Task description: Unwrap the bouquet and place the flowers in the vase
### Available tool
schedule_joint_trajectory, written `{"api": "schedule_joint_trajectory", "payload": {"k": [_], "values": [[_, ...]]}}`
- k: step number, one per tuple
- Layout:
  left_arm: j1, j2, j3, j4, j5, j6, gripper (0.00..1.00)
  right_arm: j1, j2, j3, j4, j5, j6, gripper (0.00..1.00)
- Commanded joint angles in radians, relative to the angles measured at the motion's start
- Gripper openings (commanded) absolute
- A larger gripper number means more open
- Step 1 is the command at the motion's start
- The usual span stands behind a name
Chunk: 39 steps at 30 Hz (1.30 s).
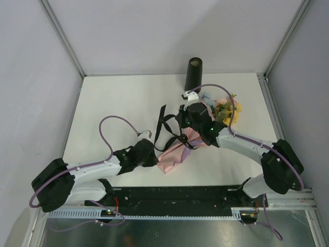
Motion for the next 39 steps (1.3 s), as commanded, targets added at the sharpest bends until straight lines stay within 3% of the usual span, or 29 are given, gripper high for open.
{"api": "schedule_joint_trajectory", "payload": {"k": [1,14,18,22,25,28,32,35,39], "values": [[-0.005,0.006,-0.010,0.018,-0.034,-0.029,0.00,-0.004,-0.049,0.042,0.170,-0.019,-0.021,0.00],[-0.011,0.012,-0.011,0.018,-0.052,-0.054,0.00,-0.035,-0.220,0.056,0.368,0.022,-0.089,0.00],[-0.023,0.001,-0.005,0.017,-0.063,-0.055,0.00,-0.034,-0.156,0.099,0.311,0.097,-0.026,0.00],[-0.040,-0.014,-0.003,0.018,-0.077,-0.066,0.00,0.008,0.009,0.114,0.340,0.092,0.045,0.00],[-0.052,-0.018,-0.006,0.018,-0.077,-0.080,0.00,0.028,0.105,0.218,0.221,0.076,0.074,0.05],[-0.067,-0.022,-0.009,0.018,-0.085,-0.089,0.00,0.029,0.144,0.317,0.055,0.064,0.072,0.25],[-0.074,-0.027,-0.011,0.019,-0.101,-0.090,0.00,-0.005,0.092,0.340,-0.155,-0.007,0.043,0.44],[-0.076,-0.024,-0.003,0.020,-0.104,-0.086,0.00,-0.024,0.046,0.323,-0.317,-0.076,-0.001,0.47],[-0.079,-0.022,0.004,0.020,-0.110,-0.076,0.00,-0.028,-0.039,0.243,-0.440,-0.142,-0.063,0.41]]}}
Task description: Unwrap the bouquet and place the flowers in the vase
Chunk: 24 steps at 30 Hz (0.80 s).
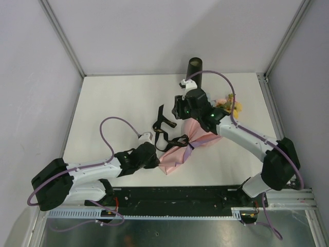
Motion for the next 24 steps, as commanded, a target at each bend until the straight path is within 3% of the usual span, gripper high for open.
{"api": "schedule_joint_trajectory", "payload": {"k": [1,9,14,24], "values": [[-0.010,-0.016,0.008,0.018,-0.041,-0.007,0.00,-0.003,-0.117,-0.067,-0.196,-0.100,-0.076,0.40],[-0.013,-0.024,0.006,0.018,-0.041,-0.004,0.00,-0.008,-0.142,-0.168,-0.250,-0.087,-0.049,0.29],[-0.019,-0.028,0.003,0.018,-0.044,-0.007,0.00,0.014,-0.079,-0.186,-0.223,-0.091,-0.064,0.28],[-0.030,-0.025,0.003,0.018,-0.053,-0.014,0.00,0.055,0.053,-0.187,-0.226,0.087,-0.076,0.28]]}}
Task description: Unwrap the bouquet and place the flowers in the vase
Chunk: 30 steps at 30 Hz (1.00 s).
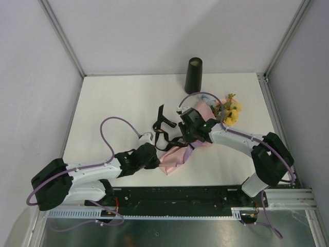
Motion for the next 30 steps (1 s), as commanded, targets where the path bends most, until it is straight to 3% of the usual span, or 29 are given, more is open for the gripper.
{"api": "schedule_joint_trajectory", "payload": {"k": [1,12,17,24,30], "values": [[-0.012,-0.020,0.003,0.018,-0.041,-0.015,0.00,0.024,0.025,0.002,0.008,0.103,-0.012,0.27],[-0.017,-0.025,-0.005,0.018,-0.054,-0.025,0.00,0.056,0.078,0.011,-0.001,0.249,-0.005,0.23],[-0.019,-0.019,0.003,0.018,-0.056,-0.020,0.00,0.072,0.069,0.016,-0.002,0.278,0.004,0.03],[-0.023,0.013,0.016,0.018,-0.056,-0.015,0.00,0.084,-0.037,0.013,0.073,0.167,0.024,0.00],[-0.030,0.026,0.024,0.018,-0.058,-0.013,0.00,0.019,-0.097,-0.008,0.176,0.108,0.069,0.00]]}}
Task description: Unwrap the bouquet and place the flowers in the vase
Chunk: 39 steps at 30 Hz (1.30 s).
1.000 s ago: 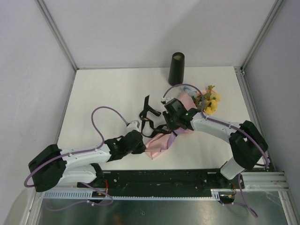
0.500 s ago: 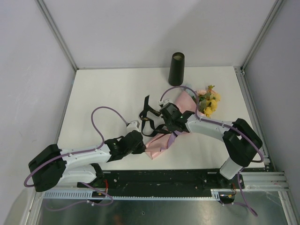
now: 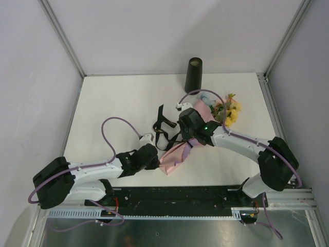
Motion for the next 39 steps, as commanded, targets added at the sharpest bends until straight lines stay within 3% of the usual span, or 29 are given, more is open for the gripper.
{"api": "schedule_joint_trajectory", "payload": {"k": [1,7,27,39], "values": [[-0.016,0.001,0.020,0.017,-0.039,-0.006,0.00,-0.060,-0.070,-0.003,0.121,-0.045,0.044,0.00],[-0.016,-0.016,0.013,0.016,-0.050,-0.008,0.00,-0.119,-0.128,-0.004,0.145,-0.106,0.042,0.00],[-0.023,-0.027,0.006,0.008,-0.063,-0.022,0.00,-0.149,-0.314,0.001,0.318,-0.305,0.123,0.00],[-0.033,-0.035,0.016,0.000,-0.069,-0.019,0.00,-0.150,-0.359,0.030,0.326,-0.264,0.134,0.00]]}}
